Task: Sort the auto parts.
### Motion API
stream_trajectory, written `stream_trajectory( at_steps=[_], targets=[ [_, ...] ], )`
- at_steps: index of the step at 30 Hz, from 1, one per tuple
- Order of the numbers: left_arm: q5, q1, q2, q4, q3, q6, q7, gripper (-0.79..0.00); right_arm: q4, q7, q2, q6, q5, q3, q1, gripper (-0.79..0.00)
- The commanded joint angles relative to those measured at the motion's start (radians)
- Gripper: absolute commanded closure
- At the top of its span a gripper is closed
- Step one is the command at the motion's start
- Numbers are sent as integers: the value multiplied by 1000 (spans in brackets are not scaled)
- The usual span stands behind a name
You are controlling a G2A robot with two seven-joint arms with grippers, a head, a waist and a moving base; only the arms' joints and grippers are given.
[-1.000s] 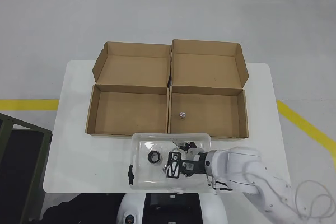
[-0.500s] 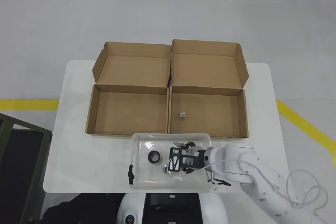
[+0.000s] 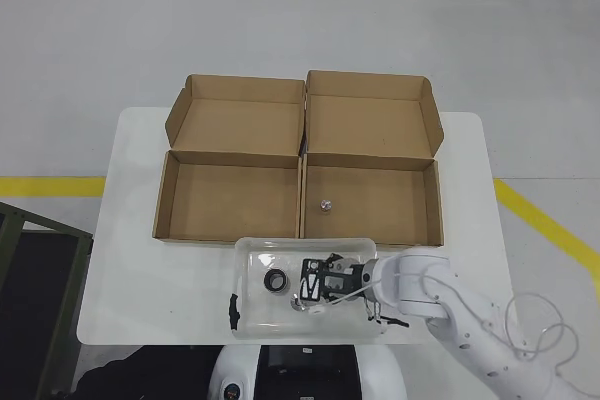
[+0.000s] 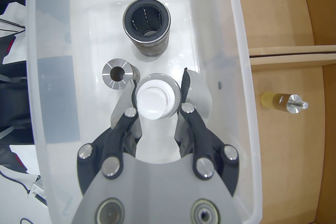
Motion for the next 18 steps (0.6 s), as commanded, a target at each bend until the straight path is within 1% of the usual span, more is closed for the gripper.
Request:
stream_trajectory(
  at_steps=[1,6,11,14,18],
  targets=[
    [0,0,0,0,0,0,0,-785,-6,-3,1,-1,3,2,0,0],
    [0,0,0,0,0,0,0,-785,-55,-6,7,-11,12,20,-11,0],
    [0,0,0,0,0,0,0,-785,-158,-13,19,-12,4,62,-43,0],
    [0,0,0,0,0,0,0,-785,-212,-34,26,-22,9,88,-65,0],
    [0,0,0,0,0,0,0,-785,-265,-65,28,-35,18,104,-58,0]
  ],
)
